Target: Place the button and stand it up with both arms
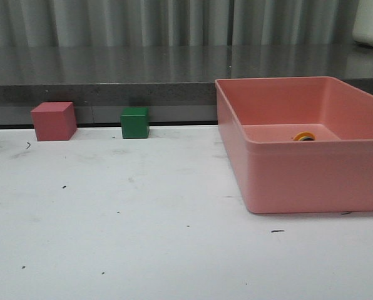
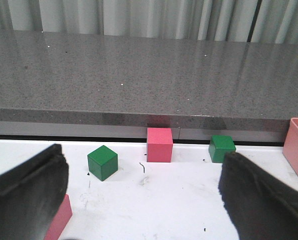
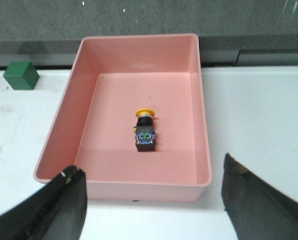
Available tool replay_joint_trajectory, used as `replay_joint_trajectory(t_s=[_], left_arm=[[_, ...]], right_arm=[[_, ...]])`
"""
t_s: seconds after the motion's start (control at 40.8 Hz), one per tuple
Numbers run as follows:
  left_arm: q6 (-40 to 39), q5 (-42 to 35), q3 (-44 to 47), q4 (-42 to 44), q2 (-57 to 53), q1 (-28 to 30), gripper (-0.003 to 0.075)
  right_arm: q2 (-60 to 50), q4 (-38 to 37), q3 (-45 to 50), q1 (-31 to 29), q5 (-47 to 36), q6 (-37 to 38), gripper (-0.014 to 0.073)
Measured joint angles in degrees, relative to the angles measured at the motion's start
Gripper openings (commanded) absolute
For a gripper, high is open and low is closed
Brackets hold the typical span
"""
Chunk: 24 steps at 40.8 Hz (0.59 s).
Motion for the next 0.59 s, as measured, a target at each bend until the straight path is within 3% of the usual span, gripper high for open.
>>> replay_joint_trajectory(t_s=[0.221,0.589], left_arm=[[0.0,0.0,0.0,0.0,0.0,0.0,0.0598],[0.0,0.0,0.0,0.0,0.0,0.0,0.0598]], right_arm=[[14.4,0.0,-8.4,4.6,5.8,-2.0,0.0575],[32.6,0.4,-17.1,5.8,0.7,-3.3,0.0575]])
